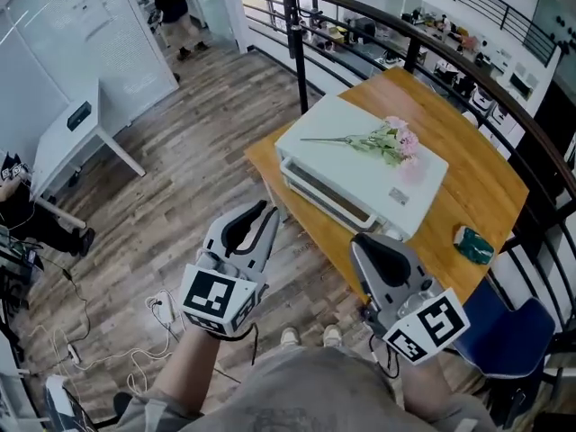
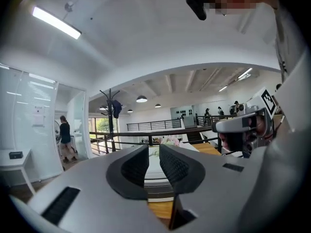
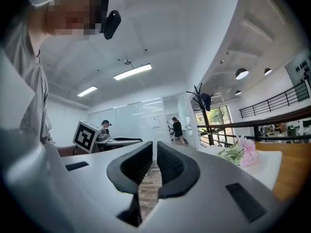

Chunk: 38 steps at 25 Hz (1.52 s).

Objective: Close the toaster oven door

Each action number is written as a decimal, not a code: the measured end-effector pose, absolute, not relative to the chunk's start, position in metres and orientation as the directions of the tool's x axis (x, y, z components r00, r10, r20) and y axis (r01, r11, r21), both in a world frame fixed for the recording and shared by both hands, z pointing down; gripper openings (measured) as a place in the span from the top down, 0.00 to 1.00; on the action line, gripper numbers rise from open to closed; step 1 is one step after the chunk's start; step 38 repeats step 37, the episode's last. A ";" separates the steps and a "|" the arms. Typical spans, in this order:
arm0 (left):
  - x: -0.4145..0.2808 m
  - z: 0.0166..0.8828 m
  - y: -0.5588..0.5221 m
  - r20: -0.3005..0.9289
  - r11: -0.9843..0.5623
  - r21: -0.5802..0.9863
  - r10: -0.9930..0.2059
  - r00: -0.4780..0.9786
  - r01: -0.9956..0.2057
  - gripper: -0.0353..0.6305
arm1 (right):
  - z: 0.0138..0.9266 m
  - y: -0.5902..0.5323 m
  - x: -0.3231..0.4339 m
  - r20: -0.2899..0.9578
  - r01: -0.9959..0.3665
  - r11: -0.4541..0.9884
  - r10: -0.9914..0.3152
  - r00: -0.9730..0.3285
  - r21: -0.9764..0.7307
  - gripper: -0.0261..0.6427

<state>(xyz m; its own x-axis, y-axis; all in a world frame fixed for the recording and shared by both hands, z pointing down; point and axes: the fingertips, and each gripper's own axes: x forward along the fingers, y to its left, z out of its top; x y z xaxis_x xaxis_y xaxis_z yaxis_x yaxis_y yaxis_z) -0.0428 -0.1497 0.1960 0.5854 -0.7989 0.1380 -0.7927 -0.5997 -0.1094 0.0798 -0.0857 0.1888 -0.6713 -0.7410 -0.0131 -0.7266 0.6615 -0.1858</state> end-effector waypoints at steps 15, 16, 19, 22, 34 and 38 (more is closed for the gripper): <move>-0.080 0.181 -0.094 0.076 -0.554 -0.061 -0.832 0.550 -0.830 0.90 | 0.171 -0.053 0.062 0.026 -0.682 0.723 -0.684 -0.729 -0.113 0.89; -0.082 0.185 -0.093 0.086 -0.552 -0.055 -0.833 0.547 -0.832 0.90 | 0.172 -0.053 0.060 0.035 -0.679 0.727 -0.680 -0.733 -0.105 0.89; -0.083 0.197 -0.089 0.127 -0.552 -0.055 -0.830 0.543 -0.832 0.91 | 0.176 -0.052 0.054 0.051 -0.666 0.740 -0.665 -0.745 -0.087 0.90; -0.084 0.203 -0.087 0.147 -0.552 -0.073 -0.830 0.539 -0.831 0.91 | 0.175 -0.053 0.050 0.049 -0.658 0.749 -0.656 -0.753 -0.074 0.90; -0.080 0.200 -0.088 0.144 -0.564 -0.088 -0.823 0.549 -0.821 0.91 | 0.177 -0.054 0.048 0.057 -0.657 0.751 -0.655 -0.754 -0.057 0.90; -0.080 0.201 -0.090 0.147 -0.564 -0.091 -0.823 0.549 -0.821 0.91 | 0.178 -0.055 0.049 0.064 -0.660 0.749 -0.657 -0.751 -0.055 0.90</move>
